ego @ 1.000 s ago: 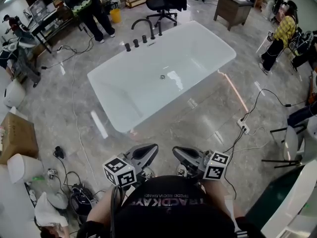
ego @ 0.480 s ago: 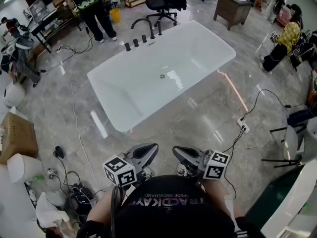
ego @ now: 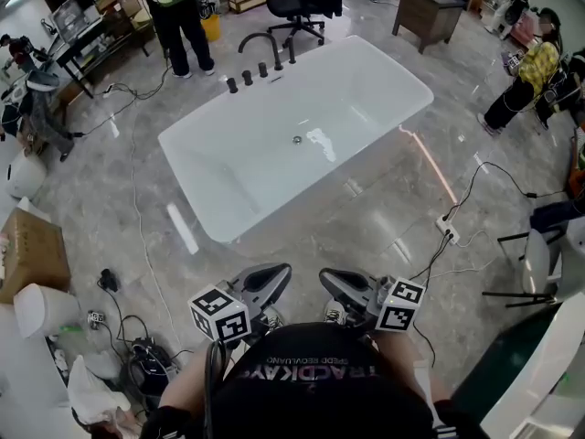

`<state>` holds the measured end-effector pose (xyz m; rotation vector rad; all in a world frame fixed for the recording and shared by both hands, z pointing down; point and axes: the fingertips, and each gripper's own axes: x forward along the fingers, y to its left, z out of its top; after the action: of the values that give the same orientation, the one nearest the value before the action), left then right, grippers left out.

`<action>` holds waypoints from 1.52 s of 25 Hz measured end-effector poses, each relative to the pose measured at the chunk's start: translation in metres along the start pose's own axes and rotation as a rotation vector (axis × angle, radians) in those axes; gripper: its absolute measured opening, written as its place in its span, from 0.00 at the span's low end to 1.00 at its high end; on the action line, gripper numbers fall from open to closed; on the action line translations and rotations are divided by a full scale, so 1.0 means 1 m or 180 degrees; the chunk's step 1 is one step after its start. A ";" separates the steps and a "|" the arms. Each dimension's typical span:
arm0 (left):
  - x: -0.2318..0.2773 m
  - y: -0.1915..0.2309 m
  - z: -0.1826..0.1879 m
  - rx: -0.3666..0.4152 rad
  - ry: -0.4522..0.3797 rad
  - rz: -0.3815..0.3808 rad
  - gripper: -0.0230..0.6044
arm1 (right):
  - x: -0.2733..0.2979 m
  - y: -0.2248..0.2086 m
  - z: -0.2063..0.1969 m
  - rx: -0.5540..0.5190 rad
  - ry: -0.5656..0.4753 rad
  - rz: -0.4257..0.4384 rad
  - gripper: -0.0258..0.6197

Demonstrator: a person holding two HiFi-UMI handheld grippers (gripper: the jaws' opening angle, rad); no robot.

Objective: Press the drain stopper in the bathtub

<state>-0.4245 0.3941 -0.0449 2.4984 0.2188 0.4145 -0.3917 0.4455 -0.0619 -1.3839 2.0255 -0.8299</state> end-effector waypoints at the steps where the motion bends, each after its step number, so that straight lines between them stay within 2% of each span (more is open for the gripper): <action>1: 0.003 -0.002 0.000 -0.0003 0.0004 0.0001 0.05 | -0.003 -0.002 0.002 0.0015 -0.0007 -0.0002 0.06; 12: 0.037 -0.016 0.001 0.0009 0.0044 0.0097 0.05 | -0.030 -0.018 0.023 0.0052 0.0026 0.0110 0.06; 23: 0.085 -0.023 0.004 -0.0055 -0.0048 0.0298 0.05 | -0.068 -0.045 0.061 0.0085 -0.0032 0.0235 0.06; 30: 0.121 -0.023 0.003 -0.0108 0.0002 0.0299 0.05 | -0.095 -0.071 0.075 0.0122 -0.0062 0.0112 0.06; 38: 0.147 -0.002 0.008 -0.0205 0.0087 0.0254 0.05 | -0.093 -0.095 0.093 0.0043 -0.0030 -0.0046 0.06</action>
<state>-0.2838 0.4276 -0.0166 2.4451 0.1151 0.4810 -0.2368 0.4899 -0.0439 -1.3941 2.0015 -0.8404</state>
